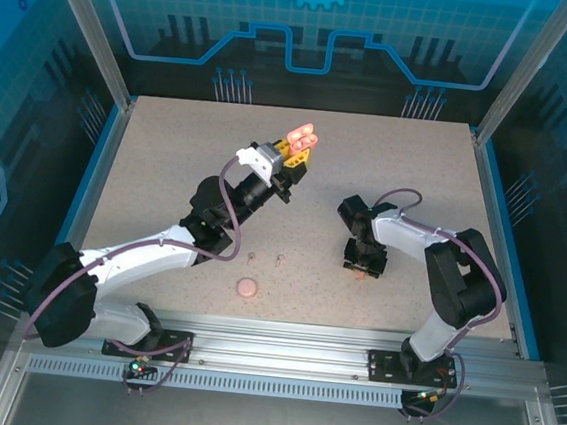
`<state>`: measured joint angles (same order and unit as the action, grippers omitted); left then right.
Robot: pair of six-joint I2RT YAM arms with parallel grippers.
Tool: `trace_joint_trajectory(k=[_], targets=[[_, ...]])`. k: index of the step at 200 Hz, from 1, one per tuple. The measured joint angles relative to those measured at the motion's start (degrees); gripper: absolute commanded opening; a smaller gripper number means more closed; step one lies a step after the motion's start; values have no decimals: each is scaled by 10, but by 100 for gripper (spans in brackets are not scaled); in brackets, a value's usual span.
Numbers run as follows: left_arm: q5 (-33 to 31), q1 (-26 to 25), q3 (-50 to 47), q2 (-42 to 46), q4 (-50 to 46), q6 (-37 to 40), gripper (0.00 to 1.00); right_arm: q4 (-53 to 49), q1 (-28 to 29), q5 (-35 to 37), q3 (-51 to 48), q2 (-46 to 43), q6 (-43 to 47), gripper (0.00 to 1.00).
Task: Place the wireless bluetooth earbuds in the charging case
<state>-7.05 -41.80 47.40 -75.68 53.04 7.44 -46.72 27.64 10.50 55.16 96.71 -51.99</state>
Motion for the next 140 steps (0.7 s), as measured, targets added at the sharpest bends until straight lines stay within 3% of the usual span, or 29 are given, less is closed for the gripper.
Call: trace_joint_trajectory(k=[140], targets=[[0, 0, 0, 0, 0, 0, 0, 49, -3, -13, -44, -39, -21, 32]])
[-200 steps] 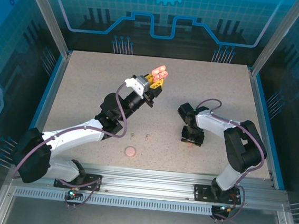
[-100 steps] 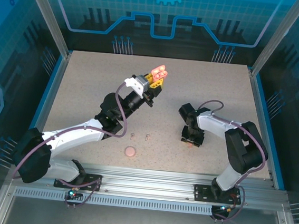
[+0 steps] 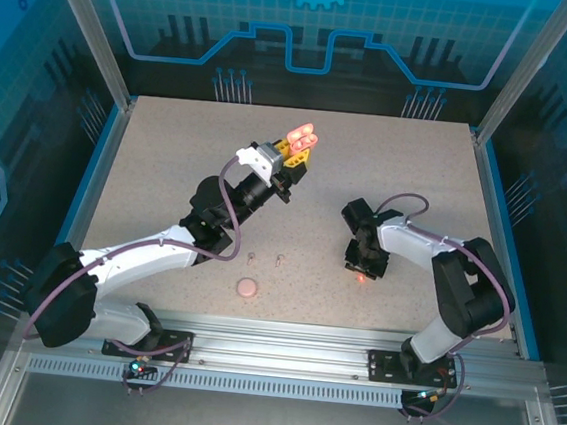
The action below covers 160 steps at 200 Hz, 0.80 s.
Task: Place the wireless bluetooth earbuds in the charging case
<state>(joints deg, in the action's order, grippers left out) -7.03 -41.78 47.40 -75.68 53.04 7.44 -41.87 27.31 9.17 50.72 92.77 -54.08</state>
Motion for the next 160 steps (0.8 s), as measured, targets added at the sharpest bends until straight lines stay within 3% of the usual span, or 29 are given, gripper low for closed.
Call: trace_joint_trajectory(k=[100, 160], targets=[[0, 0, 0, 0, 0, 0, 0, 11, 0, -2, -15, -15, -2, 26], [0, 0, 0, 0, 0, 0, 0, 13, 1, 23, -34, -125, 51, 26]])
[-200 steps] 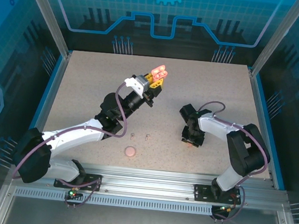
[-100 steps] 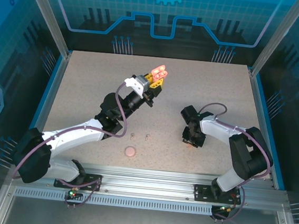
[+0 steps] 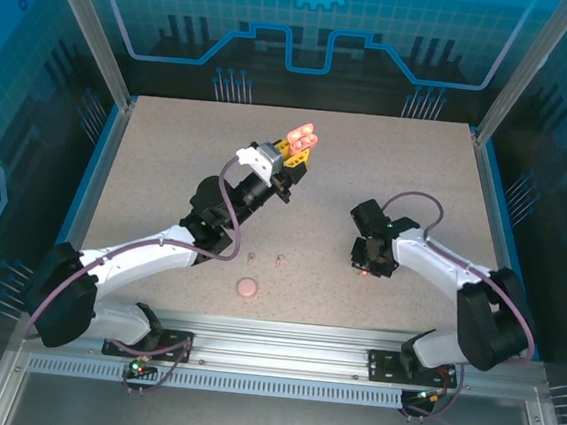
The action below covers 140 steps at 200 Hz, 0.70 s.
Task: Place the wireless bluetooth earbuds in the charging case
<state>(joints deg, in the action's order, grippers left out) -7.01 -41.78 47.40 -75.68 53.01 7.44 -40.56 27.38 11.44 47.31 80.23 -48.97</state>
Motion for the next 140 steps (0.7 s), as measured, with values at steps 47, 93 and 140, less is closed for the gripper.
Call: trace_joint_trajectory(k=[47, 93, 140], targets=[[9, 0, 0, 0, 0, 2, 0, 6, 0, 33, 92, -98, 88, 27], [16, 0, 1, 0, -1, 2, 0, 40, 2, 42, 276, -112, 210, 27], [24, 0, 1, 0, -5, 0, 0, 90, 7, 11, 423, -96, 344, 27]])
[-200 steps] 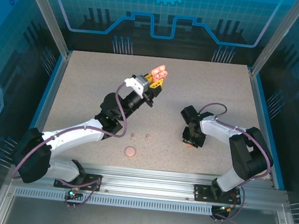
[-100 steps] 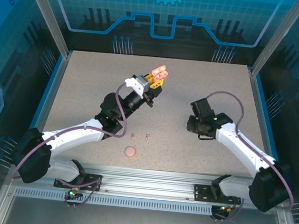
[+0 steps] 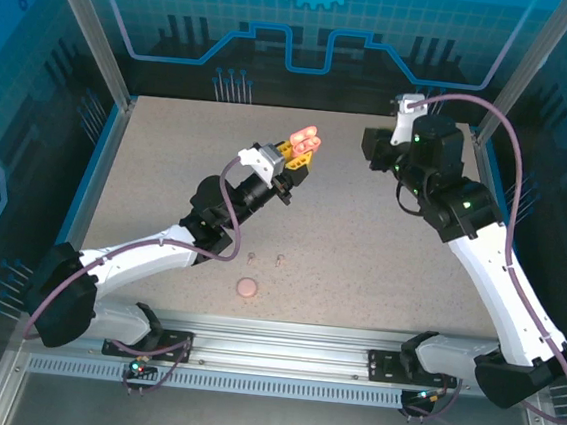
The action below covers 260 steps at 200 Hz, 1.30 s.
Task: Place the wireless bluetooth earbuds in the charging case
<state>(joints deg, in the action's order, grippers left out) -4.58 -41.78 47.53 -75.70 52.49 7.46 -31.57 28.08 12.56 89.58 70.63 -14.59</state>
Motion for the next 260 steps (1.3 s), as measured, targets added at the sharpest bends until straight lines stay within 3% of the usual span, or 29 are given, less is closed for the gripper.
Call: trace_joint_trajectory(k=[74, 122, 149, 215, 260], targets=[[7, 0, 16, -4, -19, -1, 0, 52, 58, -64, 15, 3, 152, 28], [12, 0, 25, -15, -27, -1, 0, 98, 167, 19, 15, 14, 270, 26], [14, 0, 27, -18, -28, -1, 0, 125, 200, 66, 14, 33, 329, 27], [15, 0, 29, -19, -28, -1, 0, 132, 189, 95, 12, 45, 356, 27], [15, 0, 29, -17, -30, -5, 0, 119, 130, 46, 12, 24, 297, 27]])
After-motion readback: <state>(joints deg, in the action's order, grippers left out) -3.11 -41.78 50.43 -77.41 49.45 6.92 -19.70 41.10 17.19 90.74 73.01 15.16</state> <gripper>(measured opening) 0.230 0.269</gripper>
